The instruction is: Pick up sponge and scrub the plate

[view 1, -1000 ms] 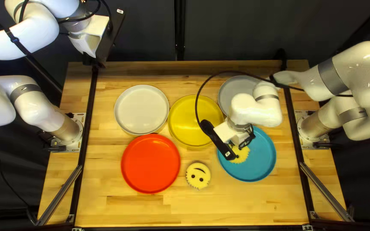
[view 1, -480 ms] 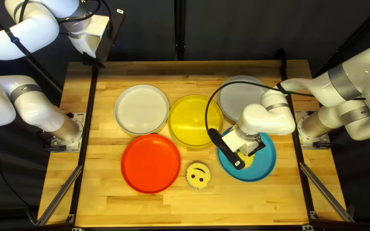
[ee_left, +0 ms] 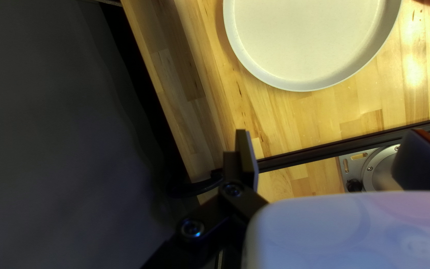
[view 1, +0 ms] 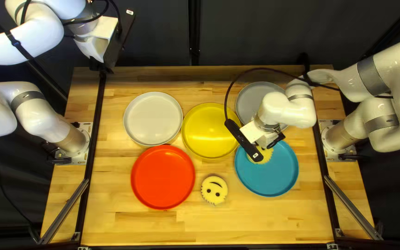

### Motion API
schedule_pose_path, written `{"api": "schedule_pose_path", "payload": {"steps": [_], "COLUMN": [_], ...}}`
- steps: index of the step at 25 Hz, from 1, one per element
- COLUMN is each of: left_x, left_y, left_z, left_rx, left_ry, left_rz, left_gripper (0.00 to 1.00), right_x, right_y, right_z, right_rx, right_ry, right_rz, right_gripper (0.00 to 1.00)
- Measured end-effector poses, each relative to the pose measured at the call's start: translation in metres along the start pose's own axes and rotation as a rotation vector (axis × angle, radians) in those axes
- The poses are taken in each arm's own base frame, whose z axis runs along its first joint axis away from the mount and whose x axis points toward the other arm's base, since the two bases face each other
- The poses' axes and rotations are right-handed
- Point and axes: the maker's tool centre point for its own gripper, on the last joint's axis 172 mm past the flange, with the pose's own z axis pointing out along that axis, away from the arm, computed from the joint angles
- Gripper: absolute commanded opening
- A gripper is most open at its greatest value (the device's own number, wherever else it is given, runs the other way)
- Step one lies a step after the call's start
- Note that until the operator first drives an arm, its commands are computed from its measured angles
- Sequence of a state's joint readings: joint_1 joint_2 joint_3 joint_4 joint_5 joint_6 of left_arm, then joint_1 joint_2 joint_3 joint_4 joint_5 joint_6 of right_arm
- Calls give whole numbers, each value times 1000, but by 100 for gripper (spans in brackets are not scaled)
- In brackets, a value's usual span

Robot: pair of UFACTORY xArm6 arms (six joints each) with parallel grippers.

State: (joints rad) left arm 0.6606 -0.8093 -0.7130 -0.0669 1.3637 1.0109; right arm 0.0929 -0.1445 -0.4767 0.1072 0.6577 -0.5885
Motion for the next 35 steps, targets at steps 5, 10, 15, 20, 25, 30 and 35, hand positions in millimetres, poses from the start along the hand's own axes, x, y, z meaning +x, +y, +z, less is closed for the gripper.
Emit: {"api": "schedule_pose_path", "payload": {"steps": [5,10,15,20,25,30,35], "left_x": [0,0,0,0,0,0,0], "left_y": [0,0,0,0,0,0,0], "left_z": [0,0,0,0,0,0,0], "left_rx": [0,0,0,0,0,0,0], "left_ry": [0,0,0,0,0,0,0], "left_rz": [0,0,0,0,0,0,0], "left_gripper": [100,100,100,100,100,100,100], "right_x": [16,28,30,16,-4,-20,-35], "right_y": [-37,-71,-84,-71,-38,-11,-2], "right_z": [4,5,11,9,5,-1,-2], "right_rx": [-6,-18,-25,-41,-70,-106,-122], "right_ry": [-3,0,0,-5,-16,-28,-36], "right_rz": [-13,-26,-47,-56,-50,-48,-54], "right_gripper": [0,0,0,0,0,0,0]}}
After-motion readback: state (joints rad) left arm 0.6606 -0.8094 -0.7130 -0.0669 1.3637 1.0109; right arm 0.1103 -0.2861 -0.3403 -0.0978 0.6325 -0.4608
